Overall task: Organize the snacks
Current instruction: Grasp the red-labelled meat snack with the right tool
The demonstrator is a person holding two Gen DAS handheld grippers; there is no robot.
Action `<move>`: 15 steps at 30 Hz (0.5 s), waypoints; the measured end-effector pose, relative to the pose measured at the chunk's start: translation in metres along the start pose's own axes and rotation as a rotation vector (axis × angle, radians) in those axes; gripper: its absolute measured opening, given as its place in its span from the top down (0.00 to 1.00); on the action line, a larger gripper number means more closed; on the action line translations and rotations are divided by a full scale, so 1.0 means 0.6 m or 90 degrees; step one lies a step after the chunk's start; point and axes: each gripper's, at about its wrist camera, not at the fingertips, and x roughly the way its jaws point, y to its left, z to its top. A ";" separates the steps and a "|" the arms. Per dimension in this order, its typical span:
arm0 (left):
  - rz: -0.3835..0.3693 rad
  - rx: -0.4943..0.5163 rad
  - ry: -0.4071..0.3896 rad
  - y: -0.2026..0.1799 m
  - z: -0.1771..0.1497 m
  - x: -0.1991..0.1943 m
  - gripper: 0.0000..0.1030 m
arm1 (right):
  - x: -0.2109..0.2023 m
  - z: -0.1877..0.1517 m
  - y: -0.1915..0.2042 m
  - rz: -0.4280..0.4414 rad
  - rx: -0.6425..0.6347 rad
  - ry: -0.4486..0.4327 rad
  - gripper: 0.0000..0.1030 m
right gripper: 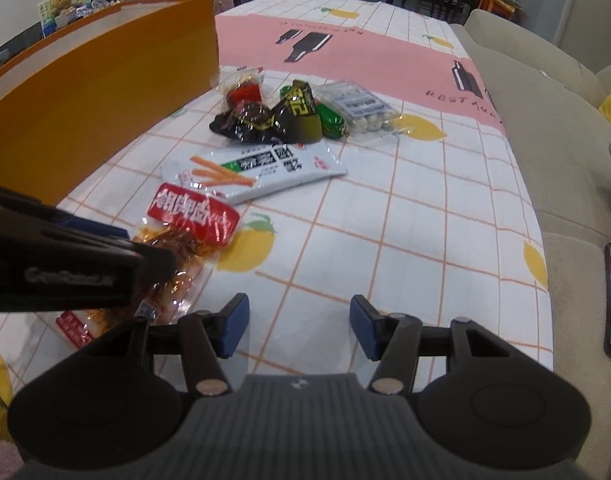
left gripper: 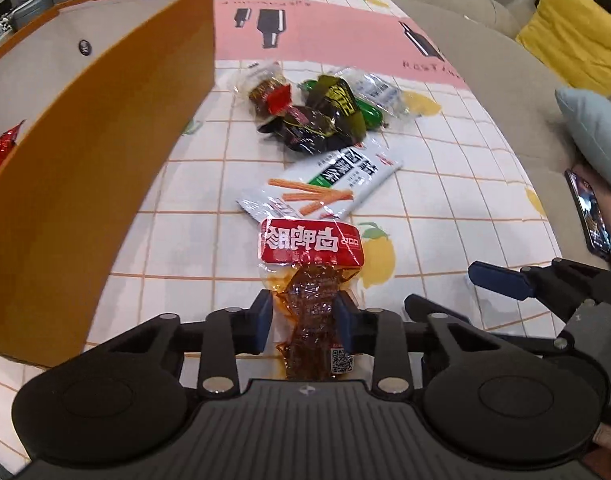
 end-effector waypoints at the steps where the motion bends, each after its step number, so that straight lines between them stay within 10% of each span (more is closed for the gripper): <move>1: 0.001 -0.002 -0.004 0.003 0.000 -0.003 0.69 | 0.000 0.003 0.000 0.002 0.003 -0.005 0.48; 2: 0.010 -0.001 -0.009 0.006 0.001 -0.007 0.73 | -0.001 0.005 0.002 0.004 0.006 -0.009 0.47; 3: 0.033 0.006 -0.018 0.008 0.002 -0.010 1.00 | -0.001 0.008 0.003 0.009 0.008 -0.013 0.47; 15: -0.003 -0.080 0.036 0.061 -0.016 -0.019 0.88 | -0.006 0.006 0.042 0.056 -0.019 -0.021 0.47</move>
